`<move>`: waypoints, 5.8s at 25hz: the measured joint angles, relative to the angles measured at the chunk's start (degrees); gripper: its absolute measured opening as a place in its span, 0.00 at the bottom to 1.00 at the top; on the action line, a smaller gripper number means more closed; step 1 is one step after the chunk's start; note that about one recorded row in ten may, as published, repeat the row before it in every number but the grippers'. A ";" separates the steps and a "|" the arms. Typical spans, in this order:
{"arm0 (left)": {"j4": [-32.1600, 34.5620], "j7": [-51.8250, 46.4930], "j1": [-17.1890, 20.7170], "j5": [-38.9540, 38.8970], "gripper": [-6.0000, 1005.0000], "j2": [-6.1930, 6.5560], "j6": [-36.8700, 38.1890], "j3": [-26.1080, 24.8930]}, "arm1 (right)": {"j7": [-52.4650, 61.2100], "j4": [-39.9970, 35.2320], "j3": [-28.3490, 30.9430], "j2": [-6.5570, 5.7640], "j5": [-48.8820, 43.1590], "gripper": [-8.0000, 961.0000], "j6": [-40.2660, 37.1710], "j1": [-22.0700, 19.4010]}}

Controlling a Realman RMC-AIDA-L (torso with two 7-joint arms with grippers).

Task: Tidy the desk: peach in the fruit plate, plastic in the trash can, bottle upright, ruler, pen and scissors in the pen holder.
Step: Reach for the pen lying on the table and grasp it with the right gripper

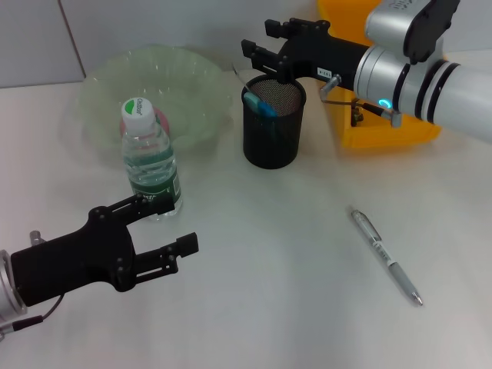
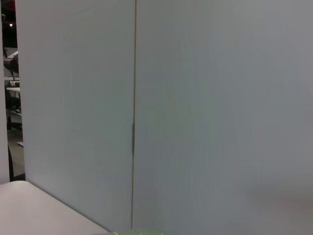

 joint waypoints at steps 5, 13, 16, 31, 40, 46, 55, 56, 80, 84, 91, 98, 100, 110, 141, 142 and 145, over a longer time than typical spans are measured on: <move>0.02 0.00 0.00 0.12 0.79 0.00 0.02 -0.04 | 1.17 -0.43 0.38 -0.11 0.12 0.59 -0.43 -0.39; 0.05 0.00 0.00 0.20 0.79 0.12 0.23 -0.02 | 15.48 -16.56 -0.72 -0.29 -2.29 0.73 -5.92 -10.55; 0.18 0.00 0.00 0.20 0.79 0.22 0.44 -0.03 | 34.89 -33.90 0.13 -0.52 -15.91 0.76 -10.99 -17.17; 0.81 -0.43 -0.22 3.49 0.79 2.66 1.74 0.68 | 96.58 -65.53 6.52 -1.02 -70.04 0.76 -53.56 -8.86; 3.59 -0.71 -0.22 7.75 0.79 2.73 2.02 0.66 | 104.08 -56.93 6.37 -0.53 -80.95 0.75 -61.53 -2.91; 3.77 -0.71 -0.44 7.90 0.79 2.93 2.67 0.70 | 104.08 -46.52 6.48 -0.56 -84.30 0.75 -58.86 -0.42; 3.80 -0.26 -0.66 8.02 0.79 2.92 2.83 0.61 | 103.86 -36.75 3.99 -0.32 -91.24 0.75 -54.39 3.75; 3.80 -0.23 -0.68 8.03 0.79 2.91 2.83 0.58 | 104.00 -35.96 3.38 -0.32 -91.46 0.75 -53.66 4.15; 4.32 -0.08 -0.70 8.18 0.79 2.50 2.77 0.67 | 102.25 -22.37 1.20 -0.34 -91.45 0.75 -43.16 8.36; 4.32 -0.08 -0.70 8.74 0.79 2.37 2.72 0.47 | 102.20 -21.08 1.20 -0.34 -91.46 0.75 -41.97 8.73; 4.32 -0.08 -0.70 8.78 0.79 2.35 2.71 0.43 | 102.18 -20.62 0.39 -0.34 -91.64 0.75 -40.51 8.77; 4.32 -0.08 -0.70 8.83 0.79 2.28 2.71 0.40 | 102.18 -19.64 -0.30 -0.34 -91.70 0.74 -39.53 8.95; 4.32 -0.08 -0.70 8.83 0.79 2.28 2.71 0.36 | 102.17 -19.58 -0.54 -0.34 -91.71 0.74 -39.31 8.97; 4.32 -0.08 -0.70 8.83 0.79 2.20 2.66 0.28 | 102.17 -19.51 -1.70 -0.34 -92.11 0.74 -38.86 9.03; 4.52 -0.09 -0.78 8.83 0.79 2.20 2.84 0.30 | 102.21 -17.37 -4.60 -0.07 -94.29 0.74 -38.68 11.94; 4.56 -0.08 -0.79 8.82 0.79 2.20 2.84 0.30 | 102.21 -17.27 -4.60 -0.07 -94.28 0.74 -38.66 11.95; 4.79 -0.09 -0.80 8.82 0.79 2.20 2.84 0.32 | 102.20 -17.15 -4.60 -0.07 -94.25 0.74 -38.56 11.94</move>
